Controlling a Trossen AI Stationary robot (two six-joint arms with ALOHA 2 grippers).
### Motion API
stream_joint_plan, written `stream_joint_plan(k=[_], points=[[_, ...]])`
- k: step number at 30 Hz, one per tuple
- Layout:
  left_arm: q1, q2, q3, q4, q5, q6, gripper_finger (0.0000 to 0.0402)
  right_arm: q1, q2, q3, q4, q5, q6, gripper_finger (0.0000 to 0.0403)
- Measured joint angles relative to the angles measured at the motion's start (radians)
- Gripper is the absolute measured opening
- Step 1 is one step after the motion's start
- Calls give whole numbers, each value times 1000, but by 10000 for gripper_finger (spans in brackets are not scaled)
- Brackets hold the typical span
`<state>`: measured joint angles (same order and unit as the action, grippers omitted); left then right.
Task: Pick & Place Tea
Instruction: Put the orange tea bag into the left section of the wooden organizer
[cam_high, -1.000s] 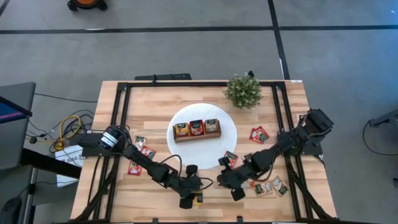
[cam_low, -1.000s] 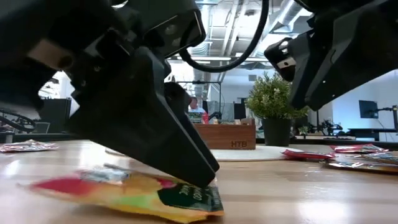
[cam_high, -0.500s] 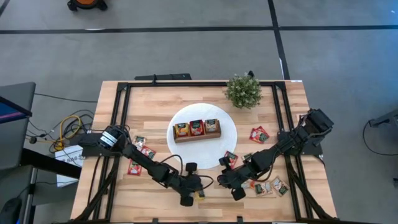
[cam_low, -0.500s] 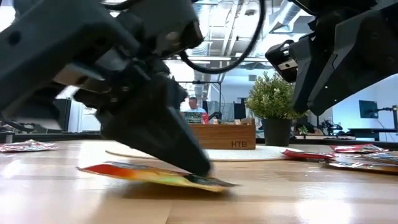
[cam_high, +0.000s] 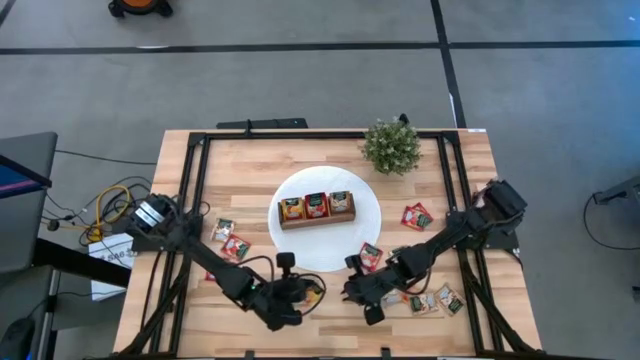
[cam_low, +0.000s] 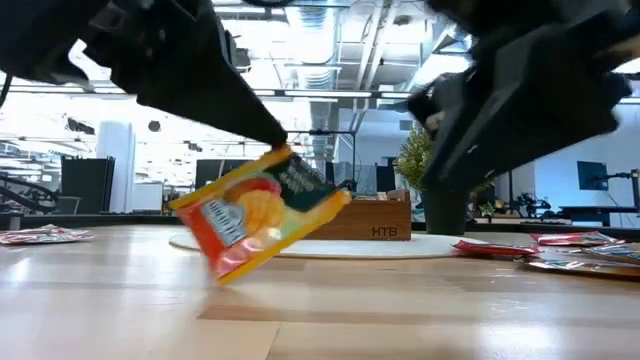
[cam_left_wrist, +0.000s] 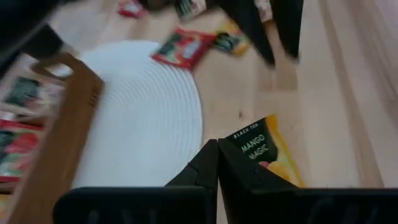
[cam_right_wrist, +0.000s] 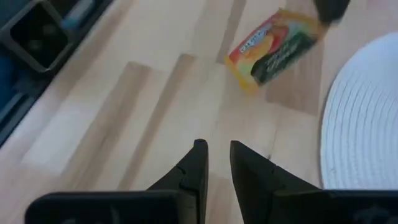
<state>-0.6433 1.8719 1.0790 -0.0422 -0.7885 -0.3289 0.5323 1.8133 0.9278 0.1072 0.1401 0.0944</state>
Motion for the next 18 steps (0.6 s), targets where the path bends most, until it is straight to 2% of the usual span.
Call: stream_joint_plan(k=[6,12,15,18], points=[[-38,0,0,-1,-108,-50,0,-69,82,0,162,-63,135,83],[-52,0,0,0,-164,-53,0,-93,148,0,343,-72,145,126],[-52,0,1,3,-167,-53,0,-93,168,0,408,-47,144,122],[-52,0,2,6,-171,-55,0,-93,169,0,431,-15,142,92]])
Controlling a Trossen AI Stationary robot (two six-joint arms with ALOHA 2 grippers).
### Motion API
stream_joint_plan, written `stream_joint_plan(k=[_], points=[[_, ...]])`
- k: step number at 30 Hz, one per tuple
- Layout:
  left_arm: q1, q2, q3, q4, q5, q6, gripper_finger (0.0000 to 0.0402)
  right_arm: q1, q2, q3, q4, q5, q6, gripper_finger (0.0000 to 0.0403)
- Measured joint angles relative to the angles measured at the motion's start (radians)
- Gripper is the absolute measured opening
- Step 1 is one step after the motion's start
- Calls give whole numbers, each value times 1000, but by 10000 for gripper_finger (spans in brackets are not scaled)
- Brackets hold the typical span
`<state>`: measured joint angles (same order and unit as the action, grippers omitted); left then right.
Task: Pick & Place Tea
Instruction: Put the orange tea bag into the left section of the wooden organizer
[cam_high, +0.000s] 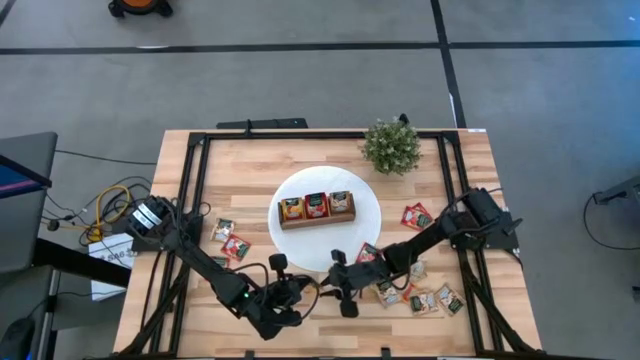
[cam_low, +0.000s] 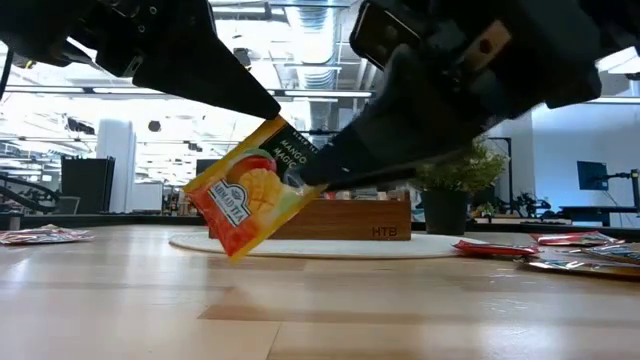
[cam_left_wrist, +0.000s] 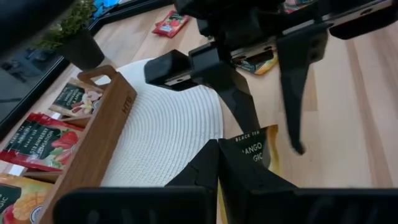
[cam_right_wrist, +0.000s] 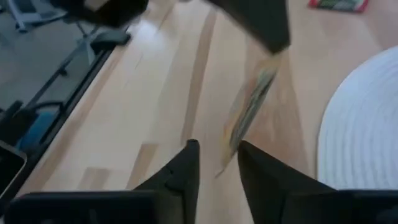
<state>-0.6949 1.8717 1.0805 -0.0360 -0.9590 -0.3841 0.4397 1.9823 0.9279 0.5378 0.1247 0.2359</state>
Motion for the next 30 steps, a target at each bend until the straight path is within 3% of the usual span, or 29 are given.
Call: stream_joint_plan(k=[6,12,15,20,27,30], points=[[-1,0,0,0,-4,-5,0,-1,0,0,-2,20,-15,11],[-4,-14,0,-10,-49,-31,0,-1,-28,0,-110,89,-34,3],[-5,-49,1,-52,22,-77,8,0,-72,0,-207,140,-34,3],[-4,-93,2,-106,90,-170,51,6,-112,0,-263,193,-38,1],[11,-70,1,-78,23,-111,130,13,-112,0,-269,193,-52,0],[58,-59,2,-3,133,-102,161,12,-112,0,-269,193,-52,0]])
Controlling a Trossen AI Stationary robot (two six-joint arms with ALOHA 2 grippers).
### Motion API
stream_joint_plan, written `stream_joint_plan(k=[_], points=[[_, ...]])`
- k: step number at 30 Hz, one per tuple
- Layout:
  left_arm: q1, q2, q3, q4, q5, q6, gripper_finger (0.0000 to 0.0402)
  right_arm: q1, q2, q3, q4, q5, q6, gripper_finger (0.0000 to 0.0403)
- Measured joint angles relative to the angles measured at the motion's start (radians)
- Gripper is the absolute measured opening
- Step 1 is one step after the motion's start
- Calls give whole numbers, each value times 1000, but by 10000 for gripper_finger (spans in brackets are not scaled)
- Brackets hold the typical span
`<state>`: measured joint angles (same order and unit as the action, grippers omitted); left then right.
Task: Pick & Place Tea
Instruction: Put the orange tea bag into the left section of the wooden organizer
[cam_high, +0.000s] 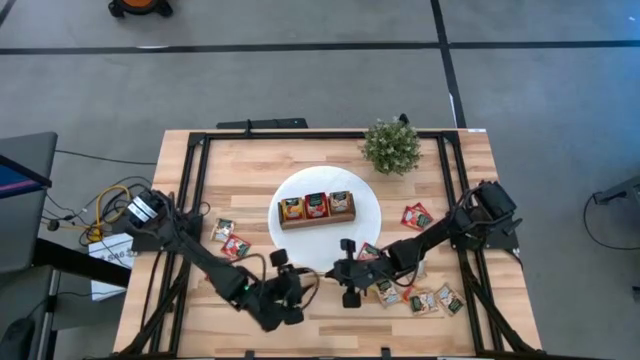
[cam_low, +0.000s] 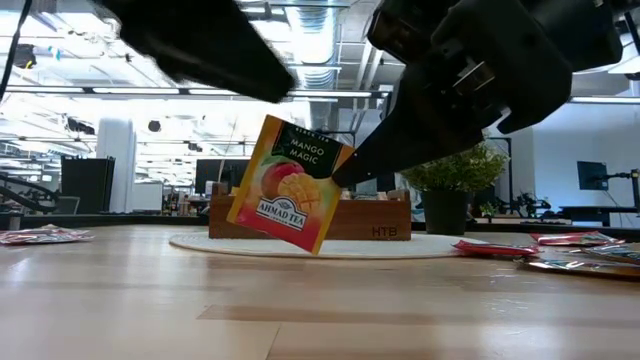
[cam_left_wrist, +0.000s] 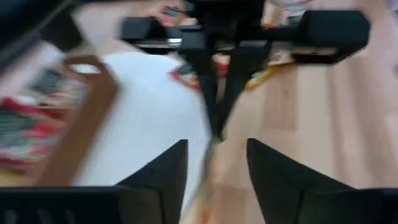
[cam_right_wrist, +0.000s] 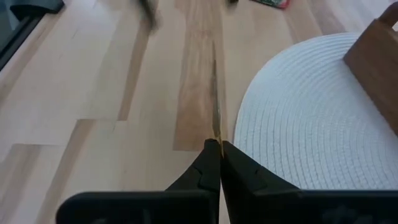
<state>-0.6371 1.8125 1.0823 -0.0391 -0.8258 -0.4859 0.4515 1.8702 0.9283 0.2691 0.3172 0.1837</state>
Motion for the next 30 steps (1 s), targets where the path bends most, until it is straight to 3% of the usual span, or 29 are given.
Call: stream_joint_plan(k=[4,8,17,20,24,30], points=[[63,22,-1,13,139,2,181,-2,0,0,-4,0,0,0],[97,30,-1,-6,164,10,169,-2,0,0,-5,0,0,0],[95,39,-1,10,198,80,44,0,0,0,-6,-1,-1,0],[89,39,-1,14,179,100,8,0,0,0,-6,-1,-2,0],[85,37,-1,3,126,87,2,-1,-2,0,-25,-1,33,3],[80,-79,-1,-282,-28,-88,1,-2,-29,-1,-146,23,76,48]])
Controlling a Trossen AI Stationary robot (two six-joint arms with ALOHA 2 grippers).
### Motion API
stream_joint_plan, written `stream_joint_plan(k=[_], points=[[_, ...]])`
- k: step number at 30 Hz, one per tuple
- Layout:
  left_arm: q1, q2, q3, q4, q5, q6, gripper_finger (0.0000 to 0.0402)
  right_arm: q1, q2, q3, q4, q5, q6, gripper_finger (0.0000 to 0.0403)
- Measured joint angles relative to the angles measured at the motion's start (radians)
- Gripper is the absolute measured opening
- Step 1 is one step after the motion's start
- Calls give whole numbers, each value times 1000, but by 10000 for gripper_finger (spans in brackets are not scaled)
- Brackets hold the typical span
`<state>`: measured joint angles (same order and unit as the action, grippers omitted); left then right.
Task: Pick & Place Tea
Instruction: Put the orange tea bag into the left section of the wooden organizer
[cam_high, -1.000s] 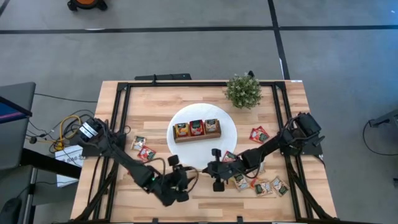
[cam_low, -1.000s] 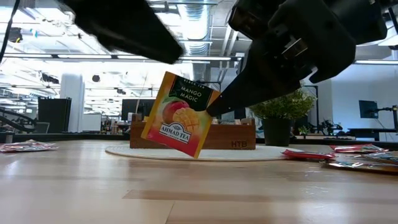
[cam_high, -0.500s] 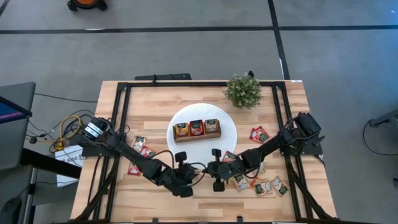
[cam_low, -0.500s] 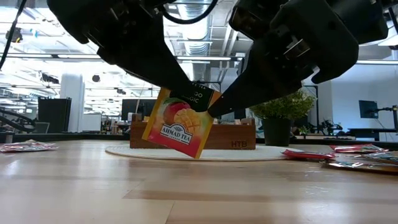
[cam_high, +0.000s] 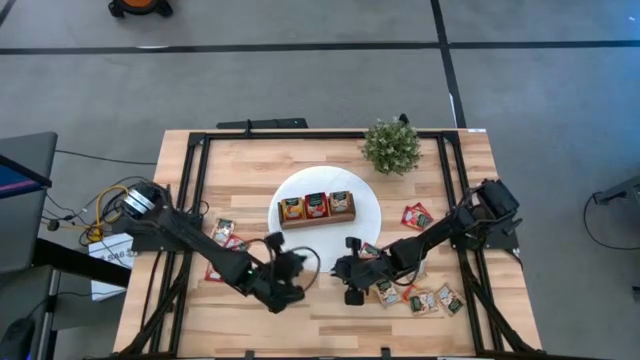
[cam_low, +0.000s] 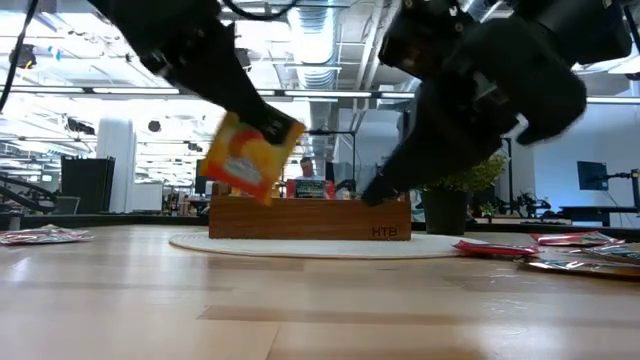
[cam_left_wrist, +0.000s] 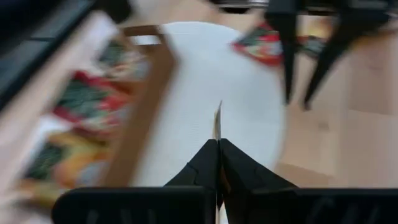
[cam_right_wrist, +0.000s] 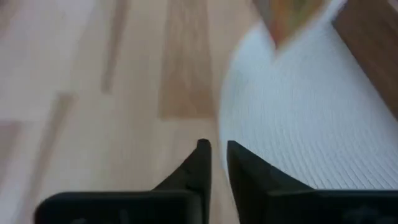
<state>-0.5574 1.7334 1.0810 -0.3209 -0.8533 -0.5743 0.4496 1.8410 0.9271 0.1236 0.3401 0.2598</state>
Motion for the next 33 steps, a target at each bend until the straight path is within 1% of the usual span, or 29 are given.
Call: stream_joint_plan(k=[3,6,8,11,14,16,18,21,27,33], points=[[31,-76,-16,-84,-50,-30,0,0,-2,1,2,3,-4,70],[91,-158,-82,-67,-68,9,0,2,-3,1,3,3,-5,82],[141,-203,-139,-15,-60,67,0,2,-3,1,7,2,-6,86],[231,-266,-244,132,25,166,0,2,-3,1,10,2,-7,87],[325,-295,-350,333,158,286,0,2,-3,1,22,2,-25,87],[374,-298,-392,433,221,340,0,2,-3,2,30,2,-32,87],[413,-298,-425,492,266,376,0,2,-3,1,32,1,-32,87],[451,-286,-438,510,310,406,0,2,-3,1,29,0,-32,87],[466,-287,-440,510,320,433,0,11,-3,1,19,-1,-32,87],[472,-286,-440,495,307,436,1,23,-3,1,20,-2,-32,87]])
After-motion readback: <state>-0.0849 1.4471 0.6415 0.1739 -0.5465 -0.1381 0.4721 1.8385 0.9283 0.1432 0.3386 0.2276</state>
